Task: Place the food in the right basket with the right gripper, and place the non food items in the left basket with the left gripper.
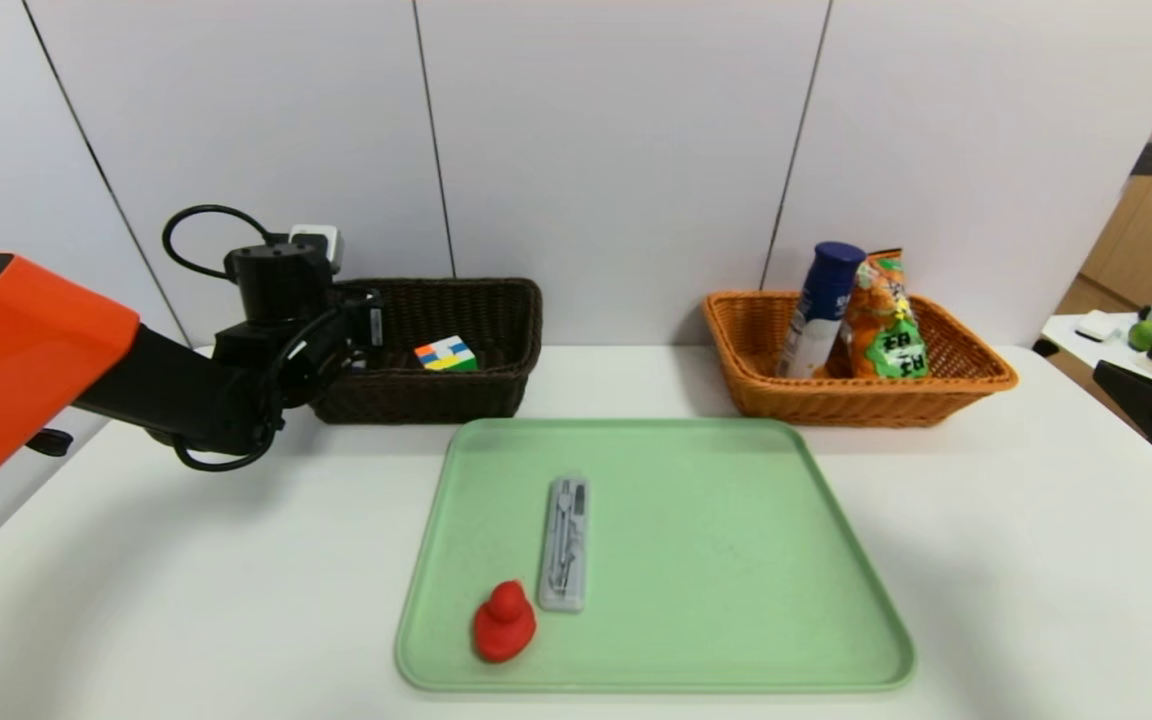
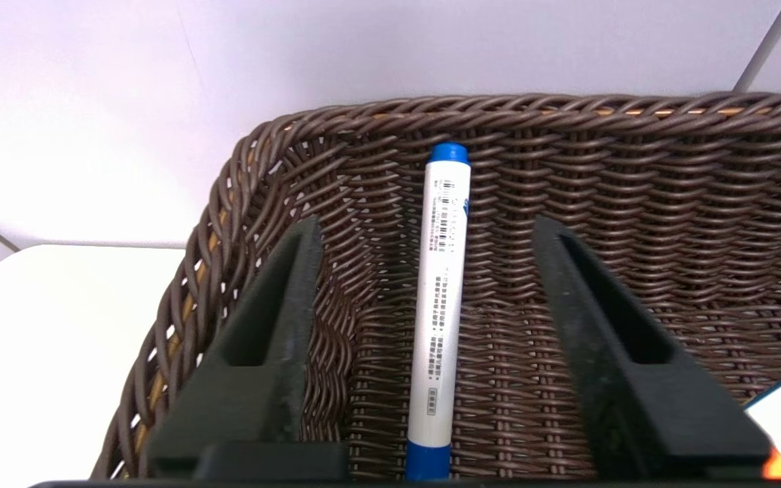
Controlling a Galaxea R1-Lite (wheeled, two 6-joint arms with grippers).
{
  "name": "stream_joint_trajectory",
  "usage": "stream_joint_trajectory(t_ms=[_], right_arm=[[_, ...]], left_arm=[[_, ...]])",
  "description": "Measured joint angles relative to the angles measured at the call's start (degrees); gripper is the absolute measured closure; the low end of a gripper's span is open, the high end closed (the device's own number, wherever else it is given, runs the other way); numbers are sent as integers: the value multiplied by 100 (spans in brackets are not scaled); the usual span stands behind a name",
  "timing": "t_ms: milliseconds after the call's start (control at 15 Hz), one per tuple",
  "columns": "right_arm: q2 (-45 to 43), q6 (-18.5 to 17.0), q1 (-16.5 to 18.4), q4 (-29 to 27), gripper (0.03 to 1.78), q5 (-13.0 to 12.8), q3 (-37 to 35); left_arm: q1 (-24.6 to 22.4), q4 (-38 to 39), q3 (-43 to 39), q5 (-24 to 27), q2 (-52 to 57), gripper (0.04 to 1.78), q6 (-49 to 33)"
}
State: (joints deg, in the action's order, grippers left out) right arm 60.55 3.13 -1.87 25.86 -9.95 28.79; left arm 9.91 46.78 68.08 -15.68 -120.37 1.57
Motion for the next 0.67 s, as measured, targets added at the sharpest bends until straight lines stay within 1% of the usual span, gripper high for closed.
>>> stream_joint_trajectory(t_ms=[133, 400, 533, 667], right_arm=[[0, 0, 2, -1, 12, 6, -2], [-9, 9, 2, -1, 12, 6, -5], [-13, 6, 5, -1, 12, 4, -13], [-13, 6, 2, 0, 12, 11, -18]], left_arm=[[1, -15, 62, 28, 130, 53, 16], [98, -116, 306, 59, 817, 37, 13], [340, -402, 138, 94, 1368, 31, -73], [767, -855, -380, 193, 1979, 27, -230]])
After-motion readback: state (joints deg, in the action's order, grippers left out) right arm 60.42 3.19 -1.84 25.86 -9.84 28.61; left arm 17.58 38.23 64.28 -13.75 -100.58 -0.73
